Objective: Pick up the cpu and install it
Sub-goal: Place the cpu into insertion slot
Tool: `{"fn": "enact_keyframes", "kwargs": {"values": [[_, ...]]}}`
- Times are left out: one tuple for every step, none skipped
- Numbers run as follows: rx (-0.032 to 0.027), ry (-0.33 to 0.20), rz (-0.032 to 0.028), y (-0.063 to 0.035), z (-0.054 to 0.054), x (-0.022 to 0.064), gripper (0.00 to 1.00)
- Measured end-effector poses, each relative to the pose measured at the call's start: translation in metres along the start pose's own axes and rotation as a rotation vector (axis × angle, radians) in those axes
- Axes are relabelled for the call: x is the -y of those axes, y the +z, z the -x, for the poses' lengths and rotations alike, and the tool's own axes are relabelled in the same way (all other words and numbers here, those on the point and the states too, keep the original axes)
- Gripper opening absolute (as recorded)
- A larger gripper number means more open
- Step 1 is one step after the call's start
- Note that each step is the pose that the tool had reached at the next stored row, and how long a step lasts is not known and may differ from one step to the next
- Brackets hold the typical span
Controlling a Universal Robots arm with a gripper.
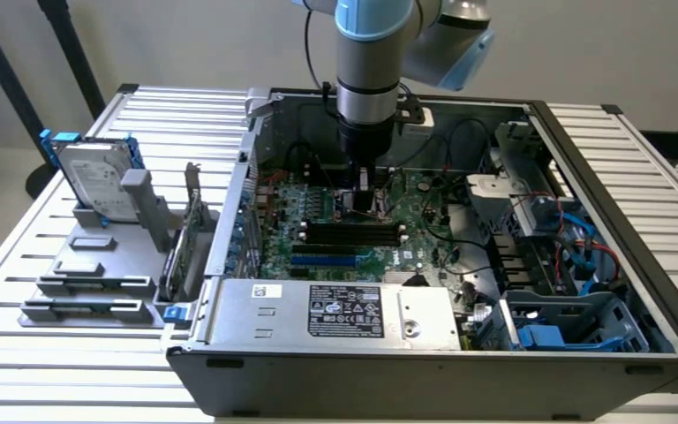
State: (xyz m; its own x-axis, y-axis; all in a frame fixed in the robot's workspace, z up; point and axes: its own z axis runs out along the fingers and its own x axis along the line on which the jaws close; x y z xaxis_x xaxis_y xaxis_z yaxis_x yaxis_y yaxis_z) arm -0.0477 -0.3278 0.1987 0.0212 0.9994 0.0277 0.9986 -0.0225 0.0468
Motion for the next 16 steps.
{"fn": "enact_keyframes", "kwargs": {"values": [[0.0001, 0.001, 0.0000, 0.0000, -0.0001, 0.0000, 0.55], [0.0002, 0.001, 0.0000, 0.0000, -0.0001, 0.0000, 0.55], [0.0002, 0.002, 0.0000, 0.0000, -0.0002, 0.0000, 0.55], [0.0003, 0.003, 0.0000, 0.0001, -0.0002, 0.0000, 0.55], [0.0003, 0.003, 0.0000, 0.0001, -0.0002, 0.0000, 0.55], [0.0004, 0.004, 0.0000, 0.0001, -0.0002, 0.0000, 0.55], [0.0003, 0.004, 0.0001, 0.0004, -0.0002, 0.0000, 0.55], [0.0003, 0.004, 0.0001, 0.0006, -0.0002, -0.0003, 0.55], [0.0002, 0.003, 0.0001, 0.0006, -0.0002, -0.0003, 0.55], [0.0002, 0.003, 0.0001, 0.0006, -0.0002, -0.0003, 0.55], [0.0002, 0.003, 0.0001, 0.0007, -0.0002, -0.0003, 0.55], [0.0001, 0.002, 0.0001, 0.0007, -0.0002, -0.0003, 0.55], [0.0000, 0.002, 0.0000, 0.0007, -0.0001, -0.0003, 0.55], [0.0001, 0.002, 0.0000, 0.0007, -0.0001, -0.0003, 0.55], [0.0001, 0.002, -0.0001, 0.0007, -0.0001, -0.0003, 0.55], [0.0002, 0.002, -0.0001, 0.0006, 0.0000, -0.0003, 0.55]]}}
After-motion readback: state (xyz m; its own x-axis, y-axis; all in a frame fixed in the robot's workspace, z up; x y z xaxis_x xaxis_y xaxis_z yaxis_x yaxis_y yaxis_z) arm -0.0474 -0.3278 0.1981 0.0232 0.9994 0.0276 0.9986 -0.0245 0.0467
